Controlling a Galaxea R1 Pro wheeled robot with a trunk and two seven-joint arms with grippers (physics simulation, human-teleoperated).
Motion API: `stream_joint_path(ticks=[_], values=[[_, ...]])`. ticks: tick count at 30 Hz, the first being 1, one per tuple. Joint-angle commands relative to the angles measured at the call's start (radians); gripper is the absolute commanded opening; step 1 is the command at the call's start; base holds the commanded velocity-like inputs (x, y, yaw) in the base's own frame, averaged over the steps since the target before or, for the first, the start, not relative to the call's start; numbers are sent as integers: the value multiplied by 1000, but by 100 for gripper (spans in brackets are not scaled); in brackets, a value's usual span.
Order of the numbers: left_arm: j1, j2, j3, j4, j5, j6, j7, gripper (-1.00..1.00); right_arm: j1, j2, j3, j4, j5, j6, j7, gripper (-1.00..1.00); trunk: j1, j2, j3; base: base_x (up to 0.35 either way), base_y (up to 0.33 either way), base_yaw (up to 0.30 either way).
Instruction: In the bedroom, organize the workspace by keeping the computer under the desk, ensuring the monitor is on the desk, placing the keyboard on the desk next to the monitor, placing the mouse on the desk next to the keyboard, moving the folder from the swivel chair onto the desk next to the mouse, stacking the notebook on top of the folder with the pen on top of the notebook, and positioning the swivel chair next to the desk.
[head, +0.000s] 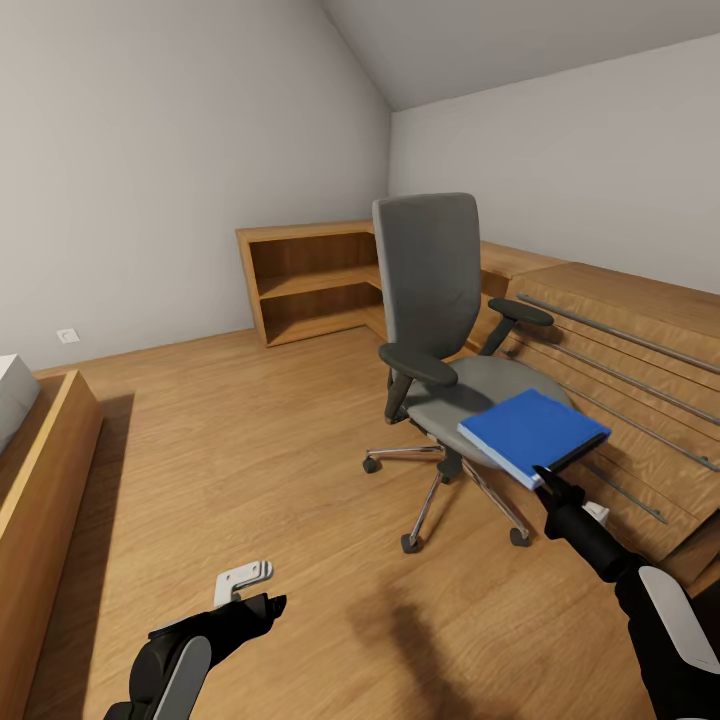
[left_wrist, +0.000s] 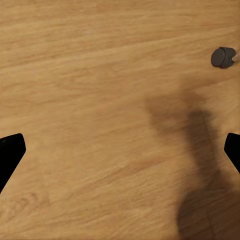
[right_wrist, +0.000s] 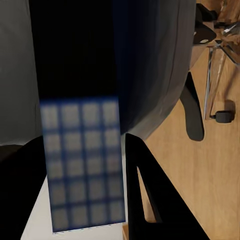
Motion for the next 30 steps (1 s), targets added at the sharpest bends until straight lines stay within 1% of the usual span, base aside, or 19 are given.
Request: stream_joint_path(ticks=[1,3,14,21,23,24,30], values=[[-1,0,-1,-1,11,3,9,100,-1,0,-2,1,2,4,2,-100,0,0,-1,0,0,0],[-1,-1,-1,-1,11,3,9,100,-1,0,-2,1,2,-1,2,-100,0,0,-1,0,0,0],[-1,-2,-3,8,12,3,17,100,-1,1,0,-4,2,-4,3,-100,-5,2,42,0,0,0],[-1,0,1,90,9,1,17,100,-1,5,1,-104,10,-27,-2,-100,-8,4,69,-11,0,0],[-1,0,1,98,9,0,17,100,-1,5,1,-111,18,-30,-2,-100,-9,4,76,-200,0,0],[-1,0,1,101,9,0,17,100,-1,5,1,-115,31,-31,-2,-100,-10,5,80,-293,0,0],[-1,1,1,103,9,0,18,100,0,9,1,-143,66,-32,-3,-100,-33,47,99,-321,0,0]])
